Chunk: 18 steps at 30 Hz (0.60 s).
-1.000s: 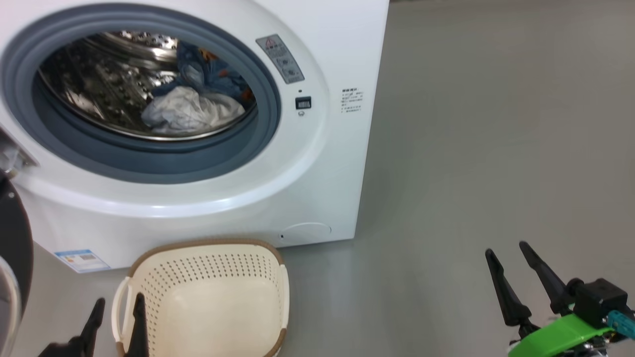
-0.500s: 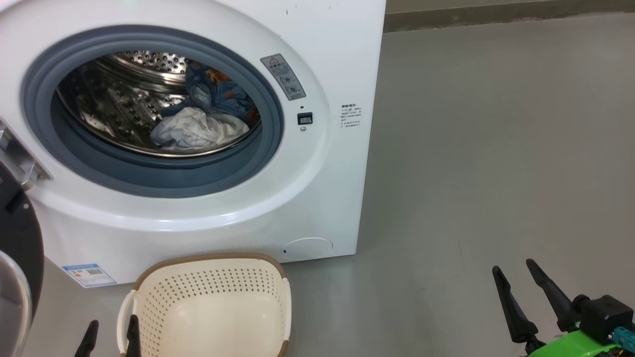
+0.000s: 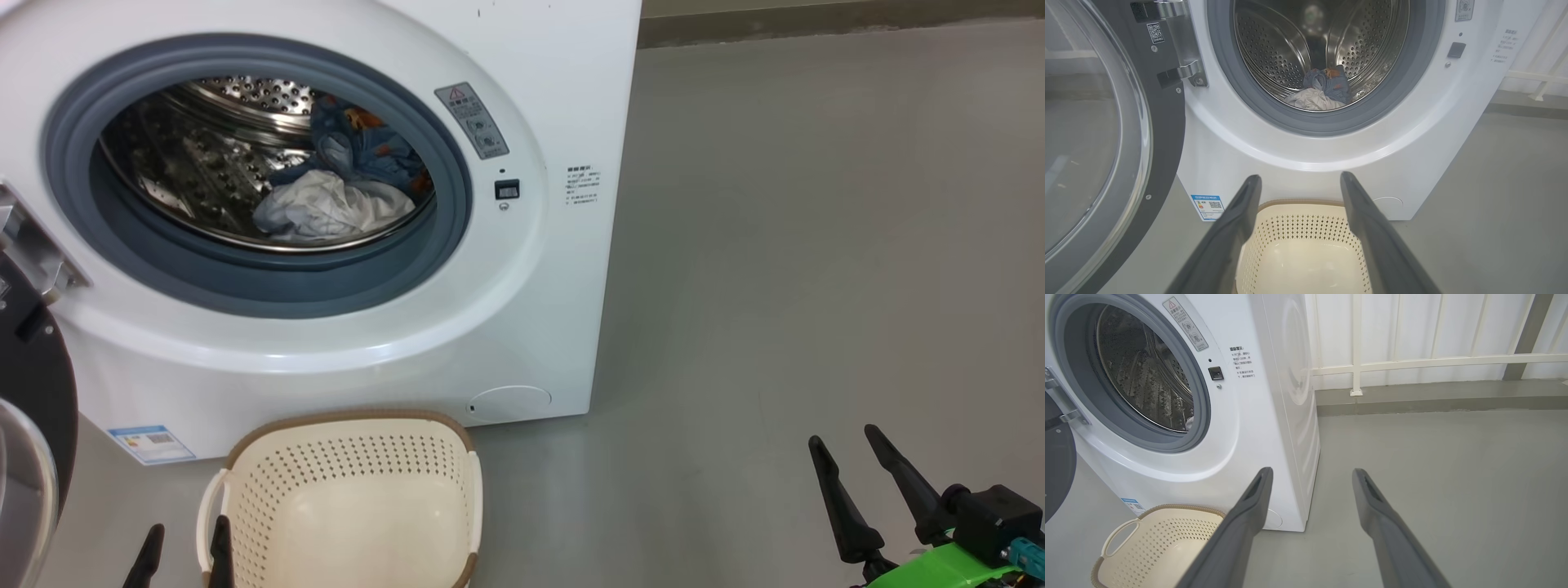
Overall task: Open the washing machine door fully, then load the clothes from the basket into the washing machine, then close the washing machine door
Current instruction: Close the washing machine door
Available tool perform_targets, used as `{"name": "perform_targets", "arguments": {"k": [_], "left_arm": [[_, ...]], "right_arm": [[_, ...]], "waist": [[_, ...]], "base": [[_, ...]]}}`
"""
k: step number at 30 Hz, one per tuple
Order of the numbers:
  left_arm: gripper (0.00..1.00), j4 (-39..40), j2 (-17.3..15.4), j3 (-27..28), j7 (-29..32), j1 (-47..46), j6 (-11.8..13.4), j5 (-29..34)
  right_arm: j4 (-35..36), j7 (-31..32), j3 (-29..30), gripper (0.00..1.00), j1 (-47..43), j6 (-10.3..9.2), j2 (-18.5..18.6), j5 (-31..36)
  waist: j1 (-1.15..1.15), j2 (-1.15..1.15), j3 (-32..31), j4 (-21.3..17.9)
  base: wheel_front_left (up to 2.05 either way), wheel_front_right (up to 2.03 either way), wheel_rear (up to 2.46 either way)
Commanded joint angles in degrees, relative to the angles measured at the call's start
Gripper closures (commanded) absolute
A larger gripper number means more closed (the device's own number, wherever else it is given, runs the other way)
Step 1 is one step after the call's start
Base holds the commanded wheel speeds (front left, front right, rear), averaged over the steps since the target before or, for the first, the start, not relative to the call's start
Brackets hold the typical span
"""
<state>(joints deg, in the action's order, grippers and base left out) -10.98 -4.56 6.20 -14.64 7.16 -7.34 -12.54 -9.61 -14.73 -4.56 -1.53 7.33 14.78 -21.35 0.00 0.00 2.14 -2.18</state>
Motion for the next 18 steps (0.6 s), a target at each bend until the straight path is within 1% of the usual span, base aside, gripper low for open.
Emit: {"name": "perform_targets", "arguments": {"k": [1, 10, 14, 18], "left_arm": [[0.0, 1.7, -0.8, 1.8, -0.4, -1.4, -0.1, -0.3], [0.0, 2.1, -0.8, 1.7, -0.4, -1.3, -0.1, -0.4], [0.0, 2.2, -0.8, 1.7, -0.4, -1.3, -0.1, -0.5], [0.0, 2.3, -1.0, 1.3, -0.4, -1.3, -0.1, -0.6]], "right_arm": [[1.5, -0.3, -1.0, 0.0, 0.1, 0.16, 0.9, 0.0], [1.6, -0.3, -0.9, 0.0, 0.1, 0.16, 1.0, 0.0], [1.6, -0.3, -0.8, 0.0, 0.1, 0.16, 1.0, 0.0], [1.5, -0.3, -0.8, 0.0, 0.2, 0.16, 1.1, -0.1]], "waist": [[0.0, 0.0, 0.0, 0.0], [0.0, 0.0, 0.2, -0.1], [0.0, 0.0, 0.3, -0.1], [0.0, 0.0, 0.3, 0.0]], "base": [[-1.03, 1.03, 0.0], [-1.25, 1.25, 0.0], [-0.63, 0.63, 0.0], [-0.12, 0.12, 0.0]]}}
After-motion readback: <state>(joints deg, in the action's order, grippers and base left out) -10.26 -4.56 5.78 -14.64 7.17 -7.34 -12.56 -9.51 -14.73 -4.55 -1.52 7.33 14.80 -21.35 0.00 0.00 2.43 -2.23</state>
